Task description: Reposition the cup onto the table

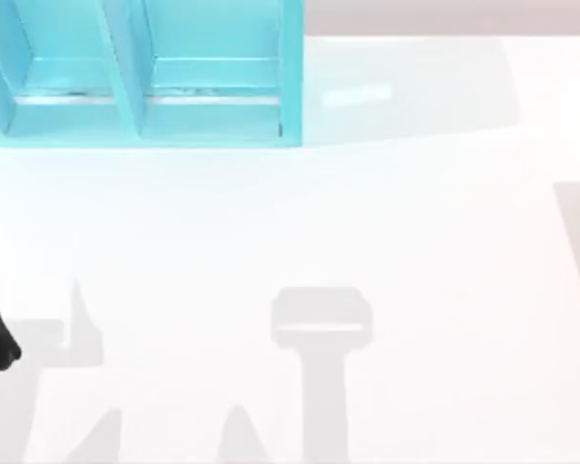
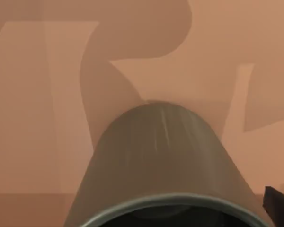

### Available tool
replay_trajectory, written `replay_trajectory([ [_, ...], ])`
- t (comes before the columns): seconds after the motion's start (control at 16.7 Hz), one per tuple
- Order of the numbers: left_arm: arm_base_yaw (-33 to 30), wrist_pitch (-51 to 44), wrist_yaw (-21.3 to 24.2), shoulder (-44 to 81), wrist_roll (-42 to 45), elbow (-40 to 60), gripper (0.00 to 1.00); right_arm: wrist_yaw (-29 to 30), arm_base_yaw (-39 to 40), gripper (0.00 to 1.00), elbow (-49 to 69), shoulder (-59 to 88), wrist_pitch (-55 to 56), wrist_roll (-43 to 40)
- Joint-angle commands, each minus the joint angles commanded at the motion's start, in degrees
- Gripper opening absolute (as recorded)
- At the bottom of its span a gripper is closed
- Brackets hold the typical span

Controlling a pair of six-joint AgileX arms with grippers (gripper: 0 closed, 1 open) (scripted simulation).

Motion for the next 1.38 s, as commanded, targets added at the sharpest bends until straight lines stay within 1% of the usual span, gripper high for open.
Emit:
replay_trajectory([
  [0.06, 0.0, 0.0, 0.0, 0.0, 0.0, 0.0, 1.0, 0.0, 0.0, 0.0, 0.0, 0.0, 0.0, 0.0],
  [0.66, 0.0, 0.0, 0.0, 0.0, 0.0, 0.0, 1.0, 0.0, 0.9, 0.0, 0.5, -0.7, -0.9, 0.8],
  [0.84, 0.0, 0.0, 0.0, 0.0, 0.0, 0.0, 1.0, 0.0, 5.9, 0.0, 2.7, -4.6, -6.8, 5.4],
  [1.14, 0.0, 0.0, 0.0, 0.0, 0.0, 0.0, 1.0, 0.0, 17.1, 0.0, 6.9, -13.8, -21.5, 16.9],
  [1.26, 0.0, 0.0, 0.0, 0.0, 0.0, 0.0, 1.0, 0.0, 19.7, 0.0, 7.9, -16.2, -24.2, 19.5],
  [1.38, 0.0, 0.0, 0.0, 0.0, 0.0, 0.0, 1.0, 0.0, 20.1, 0.0, 8.1, -16.6, -24.6, 19.9],
])
